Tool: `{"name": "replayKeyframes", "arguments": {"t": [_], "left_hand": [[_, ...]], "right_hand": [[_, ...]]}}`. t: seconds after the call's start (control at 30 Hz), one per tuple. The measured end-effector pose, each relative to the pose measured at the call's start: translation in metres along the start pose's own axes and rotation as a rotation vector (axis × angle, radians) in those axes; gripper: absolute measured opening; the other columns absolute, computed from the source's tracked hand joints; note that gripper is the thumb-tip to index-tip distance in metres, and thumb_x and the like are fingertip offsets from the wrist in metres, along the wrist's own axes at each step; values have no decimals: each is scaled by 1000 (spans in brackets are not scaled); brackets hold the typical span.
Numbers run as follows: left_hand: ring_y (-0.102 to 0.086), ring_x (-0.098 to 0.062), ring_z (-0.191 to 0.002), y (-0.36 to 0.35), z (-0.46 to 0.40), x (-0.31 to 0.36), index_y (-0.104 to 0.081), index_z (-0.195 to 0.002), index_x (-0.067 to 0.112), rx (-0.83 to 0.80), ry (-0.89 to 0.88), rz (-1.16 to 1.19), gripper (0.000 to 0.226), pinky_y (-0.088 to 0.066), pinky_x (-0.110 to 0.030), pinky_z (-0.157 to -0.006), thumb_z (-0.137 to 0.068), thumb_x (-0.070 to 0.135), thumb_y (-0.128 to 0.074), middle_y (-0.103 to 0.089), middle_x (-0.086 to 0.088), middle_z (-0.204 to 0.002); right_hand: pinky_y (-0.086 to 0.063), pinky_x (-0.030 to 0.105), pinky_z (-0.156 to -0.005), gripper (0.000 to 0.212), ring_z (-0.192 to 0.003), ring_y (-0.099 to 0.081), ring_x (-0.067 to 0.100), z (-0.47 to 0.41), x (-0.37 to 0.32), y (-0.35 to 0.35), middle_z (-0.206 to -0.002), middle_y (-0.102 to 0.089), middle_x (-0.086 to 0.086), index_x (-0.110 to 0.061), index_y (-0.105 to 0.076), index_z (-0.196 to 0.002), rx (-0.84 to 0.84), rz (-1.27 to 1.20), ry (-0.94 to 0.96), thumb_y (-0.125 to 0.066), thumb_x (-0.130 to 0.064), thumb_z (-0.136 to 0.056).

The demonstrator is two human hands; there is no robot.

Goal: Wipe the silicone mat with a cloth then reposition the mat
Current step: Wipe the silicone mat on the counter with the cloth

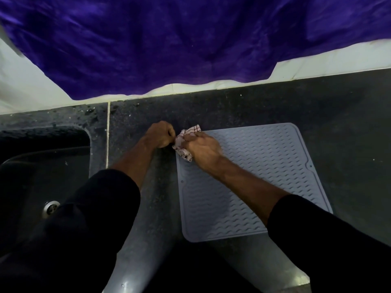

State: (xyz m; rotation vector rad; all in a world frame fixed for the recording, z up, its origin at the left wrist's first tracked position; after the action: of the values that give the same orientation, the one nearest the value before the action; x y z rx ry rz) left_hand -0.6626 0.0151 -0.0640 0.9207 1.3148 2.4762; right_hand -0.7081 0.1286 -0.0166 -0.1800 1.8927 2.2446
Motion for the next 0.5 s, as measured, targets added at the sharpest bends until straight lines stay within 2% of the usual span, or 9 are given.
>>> {"name": "replayKeyframes", "arguments": {"t": [0.07, 0.17, 0.27, 0.4, 0.5], "left_hand": [[-58, -13, -79, -3, -1, -2, -70, -86, 13, -13, 27, 22, 2, -42, -26, -69, -85, 12, -69, -64, 0, -86], [-58, -14, -80, -4, -1, -3, -69, -91, 13, -17, 53, 46, 9, -42, -26, -69, -84, 18, -71, -63, 0, -86], [-59, -15, -81, -4, -1, -4, -69, -92, 12, -12, 72, 42, 11, -44, -27, -70, -84, 19, -71, -64, -1, -88], [-59, -14, -75, -3, 0, -4, -69, -86, 14, 8, 67, 20, 0, -44, -26, -66, -85, 14, -69, -67, -3, -87], [-60, -14, -74, -3, 1, -3, -70, -86, 13, 27, 62, 39, 2, -46, -26, -65, -85, 15, -70, -66, -1, -84]], "right_hand": [[-44, 41, -100, 45, -124, -47, 31, 8, -6, -5, -138, -49, 4, -28, -46, -134, -21, 38, 17, -55, -20, -90], [-43, 41, -98, 45, -125, -46, 29, 24, -12, -23, -140, -46, 5, -28, -45, -136, -88, 97, 23, -56, -29, -92], [-44, 38, -95, 35, -119, -51, 25, 20, -1, -23, -128, -53, 4, -27, -53, -126, -170, -66, -82, -54, -36, -92], [-43, 38, -100, 33, -122, -48, 24, 13, -9, -3, -131, -53, 4, -27, -54, -127, -20, -85, -2, -50, -31, -94], [-44, 40, -98, 44, -125, -46, 29, 16, -15, -18, -137, -49, 5, -23, -46, -135, -50, 14, 4, -54, -24, -92]]}}
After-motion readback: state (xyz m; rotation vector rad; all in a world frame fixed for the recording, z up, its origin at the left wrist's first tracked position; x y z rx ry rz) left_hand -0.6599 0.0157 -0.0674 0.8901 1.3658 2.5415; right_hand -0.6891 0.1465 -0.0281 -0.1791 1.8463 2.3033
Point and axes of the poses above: each hand's wrist, its own z-axis away from the middle knuckle, its own y-axis out of the back of the hand, x = y × z, the point moved 10 cm from there along -z, towards the middle knuckle
